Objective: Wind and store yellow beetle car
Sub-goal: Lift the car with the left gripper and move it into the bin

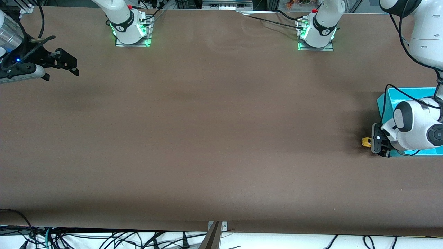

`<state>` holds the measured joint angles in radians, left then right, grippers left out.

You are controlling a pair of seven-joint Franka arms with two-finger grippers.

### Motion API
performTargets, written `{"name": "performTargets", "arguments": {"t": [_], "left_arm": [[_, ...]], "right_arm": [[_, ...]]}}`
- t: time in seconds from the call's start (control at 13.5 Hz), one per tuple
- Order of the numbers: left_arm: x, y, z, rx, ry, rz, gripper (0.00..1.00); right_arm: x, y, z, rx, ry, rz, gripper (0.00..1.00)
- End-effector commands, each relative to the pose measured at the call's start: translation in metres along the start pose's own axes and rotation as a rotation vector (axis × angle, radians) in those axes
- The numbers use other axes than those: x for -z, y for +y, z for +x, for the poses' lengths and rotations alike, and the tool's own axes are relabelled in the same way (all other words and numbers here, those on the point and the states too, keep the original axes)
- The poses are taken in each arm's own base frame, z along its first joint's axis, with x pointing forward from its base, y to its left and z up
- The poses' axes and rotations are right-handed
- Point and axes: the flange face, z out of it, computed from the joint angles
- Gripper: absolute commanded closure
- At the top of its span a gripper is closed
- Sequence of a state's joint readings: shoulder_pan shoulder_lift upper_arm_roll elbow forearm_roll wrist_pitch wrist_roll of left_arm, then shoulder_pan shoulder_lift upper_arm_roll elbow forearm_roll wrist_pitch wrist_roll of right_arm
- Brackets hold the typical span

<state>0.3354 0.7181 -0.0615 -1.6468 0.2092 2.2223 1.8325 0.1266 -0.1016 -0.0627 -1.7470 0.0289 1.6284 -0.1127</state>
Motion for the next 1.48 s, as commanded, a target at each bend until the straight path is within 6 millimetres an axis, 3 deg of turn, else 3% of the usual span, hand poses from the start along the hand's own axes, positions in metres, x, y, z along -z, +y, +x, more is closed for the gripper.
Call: {"name": "performTargets", "arguments": {"t": [0.0,0.15,0.37,0.59,0.74,0.96,1.11,1.41], "left_arm": [[0.033,-0.002,0.013,-0.034,0.019,-0.005,0.89],[0.064,-0.004,0.028,-0.050,0.020,0.003,0.89],[0.129,0.001,0.045,-0.062,0.005,0.026,0.89],[0.174,0.009,0.036,-0.036,-0.002,-0.007,0.89],[0.198,0.017,0.017,0.001,-0.001,-0.048,0.88],[0.196,0.050,-0.041,0.036,0.016,-0.113,0.87],[0.182,0.076,-0.094,0.025,0.036,-0.125,0.87],[0.149,0.094,-0.129,-0.021,-0.079,-0.197,0.86]], "right_arm": [[0.001,-0.001,-0.002,0.002,-0.012,-0.010,0.00],[0.000,-0.004,0.001,0.007,-0.014,-0.009,0.00],[0.000,-0.007,0.002,0.010,-0.010,-0.008,0.00],[0.000,-0.009,0.002,0.014,-0.012,-0.009,0.00],[0.003,-0.007,0.001,0.011,-0.006,-0.009,0.00],[0.005,-0.007,0.000,0.010,-0.001,-0.009,0.00],[0.008,-0.004,0.000,0.005,0.004,-0.007,0.00],[0.008,-0.003,0.000,0.005,0.004,-0.009,0.00]]}}
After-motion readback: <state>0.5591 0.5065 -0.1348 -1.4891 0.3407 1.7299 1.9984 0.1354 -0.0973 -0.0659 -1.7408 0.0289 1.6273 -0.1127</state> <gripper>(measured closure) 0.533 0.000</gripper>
